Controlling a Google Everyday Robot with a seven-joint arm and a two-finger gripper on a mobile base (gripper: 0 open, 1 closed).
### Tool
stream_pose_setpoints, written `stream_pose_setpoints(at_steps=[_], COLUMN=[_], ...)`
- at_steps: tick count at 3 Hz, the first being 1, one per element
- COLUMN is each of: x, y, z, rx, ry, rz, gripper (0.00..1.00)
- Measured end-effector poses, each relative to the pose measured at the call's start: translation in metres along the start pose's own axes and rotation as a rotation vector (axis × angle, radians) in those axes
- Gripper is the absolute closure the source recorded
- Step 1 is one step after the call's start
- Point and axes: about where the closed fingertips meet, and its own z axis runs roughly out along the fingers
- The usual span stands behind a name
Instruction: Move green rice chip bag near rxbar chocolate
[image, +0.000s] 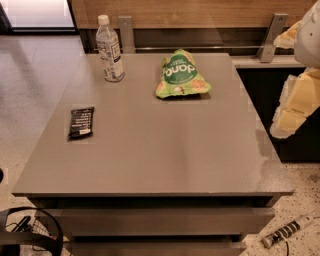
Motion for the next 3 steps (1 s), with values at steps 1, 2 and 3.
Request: stream_pose_setpoints(at_steps=[1, 2, 3], x=[-0.007, -0.020, -0.045], y=[-0.043, -0.105, -0.153], z=[0.013, 0.034, 0.056], rx=[0.040, 0.116, 0.174], ry=[-0.050, -0.165, -0.297], rz=[0.068, 0.199, 0.316], gripper=[0.00, 0.00, 0.00])
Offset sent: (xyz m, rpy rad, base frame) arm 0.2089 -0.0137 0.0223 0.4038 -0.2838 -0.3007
